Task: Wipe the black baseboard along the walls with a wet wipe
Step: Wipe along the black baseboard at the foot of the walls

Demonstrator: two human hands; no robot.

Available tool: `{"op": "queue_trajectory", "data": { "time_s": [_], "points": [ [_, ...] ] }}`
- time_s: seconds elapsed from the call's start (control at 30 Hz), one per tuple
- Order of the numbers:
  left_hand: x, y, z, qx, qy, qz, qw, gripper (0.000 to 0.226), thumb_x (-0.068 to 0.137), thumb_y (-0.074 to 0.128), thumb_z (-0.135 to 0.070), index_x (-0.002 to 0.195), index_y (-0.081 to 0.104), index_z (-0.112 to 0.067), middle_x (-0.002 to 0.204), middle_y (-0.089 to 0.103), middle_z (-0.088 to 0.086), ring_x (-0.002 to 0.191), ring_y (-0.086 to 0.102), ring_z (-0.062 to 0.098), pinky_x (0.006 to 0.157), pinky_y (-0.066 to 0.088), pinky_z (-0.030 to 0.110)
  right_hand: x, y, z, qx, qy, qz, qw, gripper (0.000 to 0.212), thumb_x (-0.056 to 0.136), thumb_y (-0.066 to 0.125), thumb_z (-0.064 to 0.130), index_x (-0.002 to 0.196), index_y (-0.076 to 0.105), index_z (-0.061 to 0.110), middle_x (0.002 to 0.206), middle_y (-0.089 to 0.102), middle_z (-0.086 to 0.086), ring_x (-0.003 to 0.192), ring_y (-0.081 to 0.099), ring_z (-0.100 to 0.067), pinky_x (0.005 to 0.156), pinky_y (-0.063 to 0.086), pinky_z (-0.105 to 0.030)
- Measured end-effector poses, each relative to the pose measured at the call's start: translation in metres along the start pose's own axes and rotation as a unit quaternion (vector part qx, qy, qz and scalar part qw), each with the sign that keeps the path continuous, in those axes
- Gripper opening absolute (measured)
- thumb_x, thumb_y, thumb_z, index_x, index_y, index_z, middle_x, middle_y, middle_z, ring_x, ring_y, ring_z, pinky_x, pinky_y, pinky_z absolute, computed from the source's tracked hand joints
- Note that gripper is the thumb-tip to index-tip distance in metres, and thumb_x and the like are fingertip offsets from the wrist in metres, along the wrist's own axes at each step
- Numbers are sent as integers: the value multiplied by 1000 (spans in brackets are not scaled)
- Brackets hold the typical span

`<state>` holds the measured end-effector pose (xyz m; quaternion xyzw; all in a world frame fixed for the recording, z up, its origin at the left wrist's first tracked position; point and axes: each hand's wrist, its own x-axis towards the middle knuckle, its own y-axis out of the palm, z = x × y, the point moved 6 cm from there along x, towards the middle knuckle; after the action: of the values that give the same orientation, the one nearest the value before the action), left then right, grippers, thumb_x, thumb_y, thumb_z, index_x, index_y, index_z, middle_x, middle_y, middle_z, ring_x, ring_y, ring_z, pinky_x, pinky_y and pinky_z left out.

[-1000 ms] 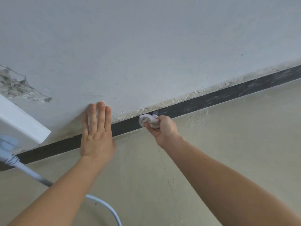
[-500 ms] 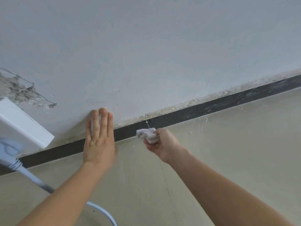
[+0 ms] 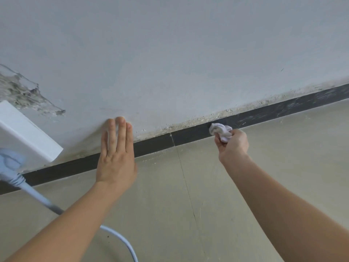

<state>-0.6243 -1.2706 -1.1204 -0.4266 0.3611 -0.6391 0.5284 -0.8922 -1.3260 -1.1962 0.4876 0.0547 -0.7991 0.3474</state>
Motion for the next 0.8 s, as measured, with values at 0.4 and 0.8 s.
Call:
{"op": "queue_trajectory", "data": {
  "time_s": [0.4,0.8],
  "points": [
    [2,-3,-9,-27,-13,-3,1000,107,56,73,-9,144,14,9,152,-22,22,142,-16,41,115,-7,44,-46,47,-144,-241,153,227,931,14,86,47,-5,87,61,-2,81,64,-16,73,58,-22,72,56,-27],
    [3,-14,-31,-24,2,-24,999,100,65,64,-12,144,7,14,151,-18,27,142,-14,41,115,-5,51,10,20,-37,-72,46,94,992,39,91,43,-1,130,44,1,134,49,-19,71,54,-20,62,57,-30]
  ]
}}
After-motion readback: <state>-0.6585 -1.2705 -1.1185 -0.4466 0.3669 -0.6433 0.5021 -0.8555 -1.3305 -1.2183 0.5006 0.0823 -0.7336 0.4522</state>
